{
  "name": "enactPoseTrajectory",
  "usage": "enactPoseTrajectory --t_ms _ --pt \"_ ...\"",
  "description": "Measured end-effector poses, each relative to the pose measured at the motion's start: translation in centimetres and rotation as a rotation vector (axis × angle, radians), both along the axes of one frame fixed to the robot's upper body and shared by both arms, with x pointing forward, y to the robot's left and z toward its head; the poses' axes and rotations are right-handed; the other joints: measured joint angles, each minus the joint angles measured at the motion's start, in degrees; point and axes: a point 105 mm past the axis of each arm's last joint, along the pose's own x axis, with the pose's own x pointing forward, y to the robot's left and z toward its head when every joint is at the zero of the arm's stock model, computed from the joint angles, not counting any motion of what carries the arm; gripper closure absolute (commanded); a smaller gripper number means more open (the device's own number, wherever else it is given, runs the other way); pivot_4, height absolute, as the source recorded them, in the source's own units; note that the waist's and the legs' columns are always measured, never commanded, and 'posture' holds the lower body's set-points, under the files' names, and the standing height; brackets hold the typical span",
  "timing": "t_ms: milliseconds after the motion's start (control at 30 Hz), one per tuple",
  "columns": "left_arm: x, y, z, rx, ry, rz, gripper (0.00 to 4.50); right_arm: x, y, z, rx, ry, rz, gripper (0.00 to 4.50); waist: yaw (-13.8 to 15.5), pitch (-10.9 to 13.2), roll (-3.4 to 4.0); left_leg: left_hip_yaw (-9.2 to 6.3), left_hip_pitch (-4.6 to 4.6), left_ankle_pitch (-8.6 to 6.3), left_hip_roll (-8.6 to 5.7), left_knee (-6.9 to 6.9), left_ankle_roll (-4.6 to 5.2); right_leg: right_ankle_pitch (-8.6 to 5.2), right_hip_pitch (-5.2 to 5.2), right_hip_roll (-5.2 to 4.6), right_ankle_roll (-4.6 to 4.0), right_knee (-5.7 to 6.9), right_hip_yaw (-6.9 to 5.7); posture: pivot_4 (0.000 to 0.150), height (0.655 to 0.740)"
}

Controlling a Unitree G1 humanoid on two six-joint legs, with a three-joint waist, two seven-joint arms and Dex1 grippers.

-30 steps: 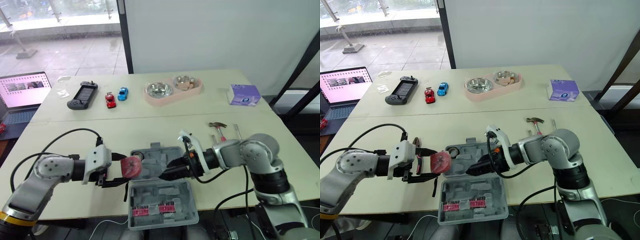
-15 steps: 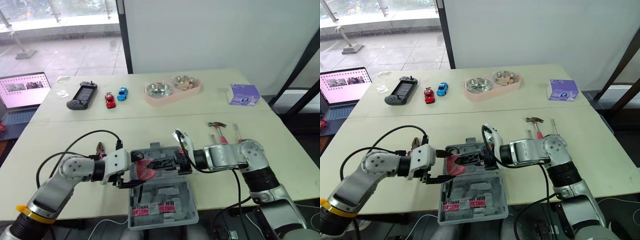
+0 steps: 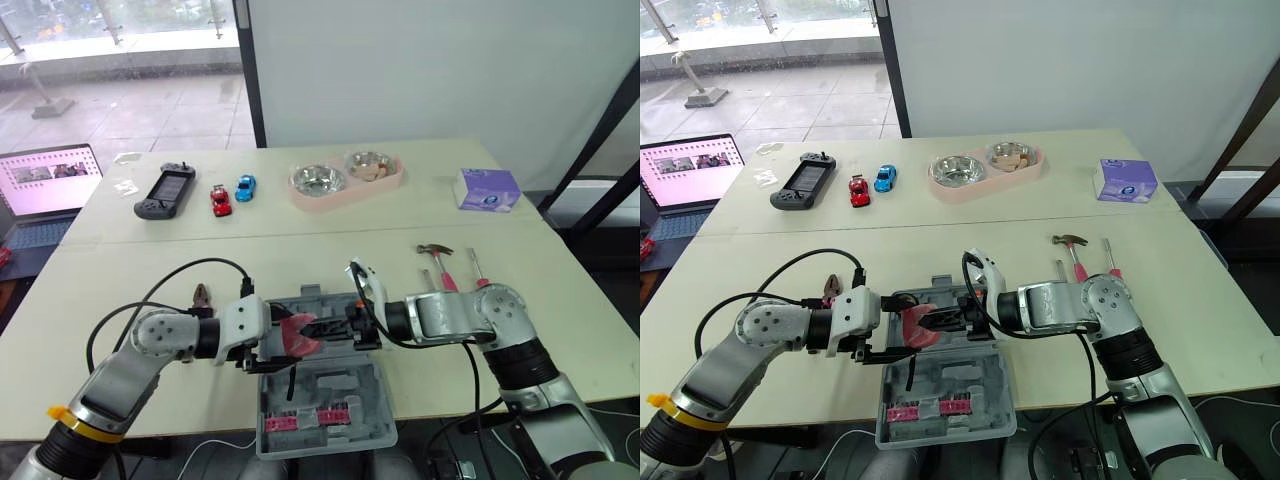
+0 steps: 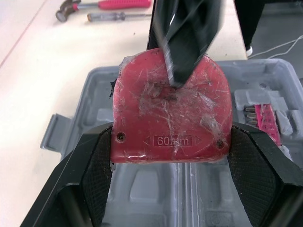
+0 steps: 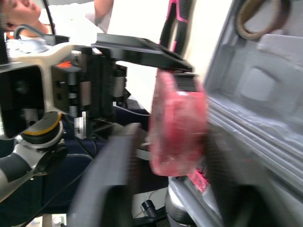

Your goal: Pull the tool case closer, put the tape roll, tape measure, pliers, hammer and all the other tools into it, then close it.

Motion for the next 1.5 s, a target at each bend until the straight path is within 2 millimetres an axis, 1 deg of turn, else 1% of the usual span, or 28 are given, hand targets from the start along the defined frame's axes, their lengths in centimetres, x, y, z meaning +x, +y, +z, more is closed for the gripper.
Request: enactPoseTrajectory --t_ms 167,233,267,300,400,500,600,633,767,833,867,900,967,1067,1133,1367,1500 --pt "0.1 0.0 0.2 0.001 -0.013 -0.004 1.53 0.1 0.0 0.1 0.011 -0.001 -0.002 4.07 0.0 0.0 0.01 0.0 0.0 0.0 0.0 -0.01 0.0 0.0 0.0 0.0 0.0 0.0 0.0 0.15 0.7233" --pt "0.1 0.0 0.2 -0.004 -0.015 -0.004 0.5 0.1 -0.1 0.1 0.012 -0.001 -0.002 4.07 0.0 0.0 0.01 0.0 0.0 0.0 0.0 -0.01 0.0 0.0 -0.01 0.0 0.0 0.0 0.0 0.15 0.7233" --pt "0.2 0.0 0.1 -0.007 -0.01 -0.002 0.16 0.0 0.0 0.3 0.022 -0.003 0.006 4.07 0.0 0.0 0.01 0.0 0.0 0.0 0.0 -0.01 0.0 0.0 -0.01 0.0 0.0 0.0 0.0 0.15 0.7233" --pt "0.3 0.0 0.0 -0.014 0.0 0.003 0.0 -0.2 0.1 0.4 0.028 -0.007 0.018 4.07 0.0 0.0 0.01 0.0 0.0 0.0 0.01 -0.01 0.0 0.0 -0.01 0.0 0.0 0.0 0.0 0.15 0.7233" --pt "0.0 -0.1 -0.1 -0.058 0.039 -0.005 0.0 -0.2 0.0 0.6 0.04 -0.012 0.022 4.07 0.0 0.0 0.01 0.01 0.0 0.0 0.0 0.0 0.0 0.0 0.0 0.0 0.0 0.0 0.0 0.15 0.7233" --pt "-0.2 0.2 -0.2 -0.08 0.067 -0.004 0.0 0.1 -1.0 0.6 0.02 -0.019 -0.002 4.07 0.0 0.0 0.01 0.0 0.0 0.0 0.0 0.0 0.0 0.0 0.0 -0.01 -0.01 -0.01 0.0 0.15 0.7233" --pt "-0.5 1.3 0.2 -0.137 0.083 0.026 0.0 0.7 -3.6 0.7 -0.01 -0.015 -0.049 4.07 0.1 0.0 0.02 0.01 -0.01 0.0 0.0 -0.01 0.0 -0.01 0.0 -0.02 -0.03 -0.03 0.0 0.15 0.7233" --pt "-0.6 2.0 0.3 -0.149 0.089 0.042 0.0 1.0 -5.1 0.8 -0.029 -0.011 -0.083 4.07 0.2 0.0 0.01 0.01 -0.01 0.0 0.0 -0.02 0.01 -0.03 0.01 -0.03 -0.06 -0.06 -0.01 0.15 0.7233" --pt "-2.2 4.1 -0.1 -0.17 0.135 0.076 0.0 0.9 -9.4 0.6 -0.088 0.037 -0.137 4.07 0.1 0.0 0.04 0.07 -0.05 -0.02 0.01 -0.06 0.04 -0.1 0.01 -0.08 -0.19 -0.14 0.0 0.15 0.7233" --pt "-3.0 4.6 -0.5 -0.183 0.163 0.092 0.0 0.6 -11.6 -0.1 -0.138 0.078 -0.187 4.07 0.2 0.0 0.04 0.07 -0.09 -0.03 0.01 -0.05 0.05 -0.11 0.01 -0.22 -0.2 -0.19 -0.01 0.15 0.7233" --pt "-3.5 4.8 -0.7 -0.192 0.185 0.101 0.0 0.3 -12.8 -0.7 -0.171 0.109 -0.219 4.07 0.2 0.0 0.03 0.08 -0.13 -0.03 0.01 -0.04 0.05 -0.11 0.0 -0.26 -0.21 -0.21 -0.01 0.15 0.7233" --pt "-3.9 4.8 -0.9 -0.195 0.207 0.105 0.0 0.0 -13.6 -1.3 -0.19 0.137 -0.24 4.07 0.2 0.0 0.03 0.07 -0.16 -0.04 0.01 0.0 0.06 -0.11 -0.01 -0.27 -0.21 -0.21 -0.02 0.15 0.7233" --pt "-4.3 4.8 -1.0 -0.212 0.234 0.117 0.0 -0.6 -14.2 -2.3 -0.201 0.18 -0.258 4.07 0.2 0.0 0.03 0.07 -0.18 -0.03 0.01 0.05 0.06 -0.12 -0.01 -0.28 -0.22 -0.21 -0.02 0.15 0.7233" --pt "-4.5 4.3 -0.1 -0.283 0.197 0.125 0.0 -1.6 -14.5 -3.9 -0.211 0.239 -0.271 4.07 0.2 0.1 0.05 0.08 -0.21 -0.03 0.0 0.12 0.06 -0.12 0.0 -0.29 -0.22 -0.21 -0.02 0.15 0.7233" --pt "-4.6 3.9 0.3 -0.33 0.162 0.118 0.0 -1.8 -14.7 -4.5 -0.22 0.253 -0.291 4.07 0.2 0.1 0.05 0.12 -0.21 -0.03 0.0 0.13 0.06 -0.11 0.0 -0.3 -0.22 -0.21 -0.02 0.15 0.7233" --pt "-5.6 4.3 0.0 -0.279 0.162 0.055 0.0 -1.8 -15.7 -6.0 -0.28 0.248 -0.36 4.07 0.3 0.1 0.07 0.12 -0.23 -0.04 0.0 0.1 0.06 -0.11 -0.02 -0.28 -0.23 -0.23 -0.03 0.15 0.7233" --pt "-5.8 4.3 -0.4 -0.256 0.193 0.05 0.0 -1.7 -15.7 -6.5 -0.298 0.235 -0.362 4.07 0.2 0.1 0.06 0.12 -0.22 -0.04 0.01 0.12 0.06 -0.11 -0.01 -0.27 -0.23 -0.23 -0.03 0.15 0.7233"
